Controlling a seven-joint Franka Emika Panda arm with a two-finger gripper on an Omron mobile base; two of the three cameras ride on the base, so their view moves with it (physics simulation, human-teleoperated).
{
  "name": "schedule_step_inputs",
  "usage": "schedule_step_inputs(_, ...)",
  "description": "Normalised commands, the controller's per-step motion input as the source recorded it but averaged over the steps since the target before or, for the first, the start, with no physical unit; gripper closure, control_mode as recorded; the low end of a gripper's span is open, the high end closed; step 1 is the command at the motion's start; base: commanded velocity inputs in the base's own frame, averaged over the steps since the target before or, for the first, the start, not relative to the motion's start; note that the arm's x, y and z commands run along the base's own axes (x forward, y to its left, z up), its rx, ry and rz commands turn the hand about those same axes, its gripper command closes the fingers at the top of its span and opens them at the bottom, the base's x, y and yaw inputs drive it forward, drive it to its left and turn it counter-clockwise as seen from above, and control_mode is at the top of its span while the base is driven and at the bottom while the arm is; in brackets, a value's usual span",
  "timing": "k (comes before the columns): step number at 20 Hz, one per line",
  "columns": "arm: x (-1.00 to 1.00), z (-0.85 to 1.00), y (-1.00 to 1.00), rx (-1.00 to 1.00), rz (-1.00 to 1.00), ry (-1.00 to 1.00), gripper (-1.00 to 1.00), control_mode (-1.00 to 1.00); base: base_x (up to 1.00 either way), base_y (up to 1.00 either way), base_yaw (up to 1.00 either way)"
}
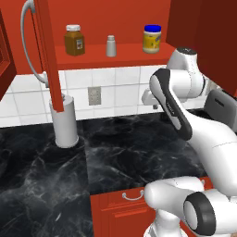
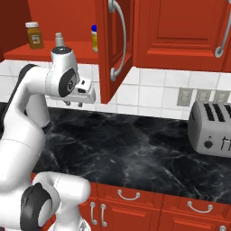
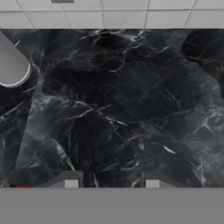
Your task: Collect the turmeric, mayonnaise, and shaker from the cabinet and place them next to the stove.
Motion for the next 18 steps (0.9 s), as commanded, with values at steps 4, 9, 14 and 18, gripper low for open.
schedule_step_inputs(4, -0.13, -0.04, 0.0, -0.01, 0.0, 0.0, -1.0, -1.0, 0.0, 0.0, 0.0)
schedule_step_inputs(9, -0.51, -0.06, 0.01, -0.01, 0.01, -0.18, -1.0, -1.0, 0.0, 0.0, 0.0)
schedule_step_inputs(14, -0.74, 0.3, 0.21, -0.03, 0.05, -0.59, -1.0, -1.0, 0.0, 0.0, 0.0)
schedule_step_inputs(18, -0.41, 0.6, 0.48, 0.0, 0.07, -0.54, -1.0, -1.0, 0.0, 0.0, 0.0)
